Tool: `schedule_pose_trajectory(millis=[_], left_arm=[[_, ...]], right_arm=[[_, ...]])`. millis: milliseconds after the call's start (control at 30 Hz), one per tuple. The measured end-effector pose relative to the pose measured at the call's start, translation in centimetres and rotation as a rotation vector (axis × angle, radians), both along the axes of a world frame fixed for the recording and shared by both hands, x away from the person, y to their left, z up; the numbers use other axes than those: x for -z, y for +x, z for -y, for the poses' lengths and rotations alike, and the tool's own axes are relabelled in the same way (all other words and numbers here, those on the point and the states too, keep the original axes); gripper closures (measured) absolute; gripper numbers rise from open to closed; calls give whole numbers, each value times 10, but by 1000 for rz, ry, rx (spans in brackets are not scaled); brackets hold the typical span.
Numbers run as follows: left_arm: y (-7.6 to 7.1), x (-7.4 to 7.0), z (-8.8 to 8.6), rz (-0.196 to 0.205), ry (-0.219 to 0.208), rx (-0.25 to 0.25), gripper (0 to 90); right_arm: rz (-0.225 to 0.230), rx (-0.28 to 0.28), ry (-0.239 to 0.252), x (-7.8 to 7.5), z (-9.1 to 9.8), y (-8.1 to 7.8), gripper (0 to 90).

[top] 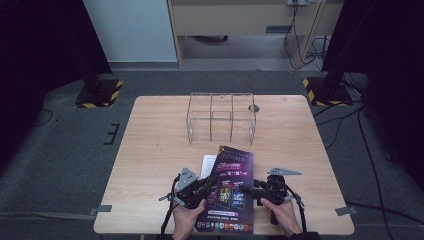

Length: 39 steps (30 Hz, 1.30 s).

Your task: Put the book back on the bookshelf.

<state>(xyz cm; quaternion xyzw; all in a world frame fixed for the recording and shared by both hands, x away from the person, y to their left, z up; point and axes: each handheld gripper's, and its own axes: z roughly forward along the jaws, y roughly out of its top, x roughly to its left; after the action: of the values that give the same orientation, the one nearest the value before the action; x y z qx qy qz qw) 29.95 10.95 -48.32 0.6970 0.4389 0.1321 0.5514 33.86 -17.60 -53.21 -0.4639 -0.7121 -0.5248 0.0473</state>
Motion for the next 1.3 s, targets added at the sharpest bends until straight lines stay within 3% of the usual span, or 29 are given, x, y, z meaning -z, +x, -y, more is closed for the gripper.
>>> schedule_pose_trajectory(millis=[367,467,600,733,767,1033,1300], left_arm=[[-1,1,1,8,7,0,846],[-1,1,1,12,6,1,846],[-1,2,1,10,8,-1,846],[0,2,1,10,11,-6,845],[0,2,1,8,14,-6,845],[2,2,-1,-5,20,-14,844],[3,2,-5,-16,20,-29,841]], right_arm=[[-20,3,-34,5,-8,0,352],[-40,-1,-66,6,-10,0,438],[-41,-5,-79,7,-12,-1,479],[-60,0,-46,4,-9,-2,610],[-73,5,-18,3,-7,-3,678],[-102,14,16,-1,-5,-5,722],[-74,24,49,-9,-1,-7,766]])
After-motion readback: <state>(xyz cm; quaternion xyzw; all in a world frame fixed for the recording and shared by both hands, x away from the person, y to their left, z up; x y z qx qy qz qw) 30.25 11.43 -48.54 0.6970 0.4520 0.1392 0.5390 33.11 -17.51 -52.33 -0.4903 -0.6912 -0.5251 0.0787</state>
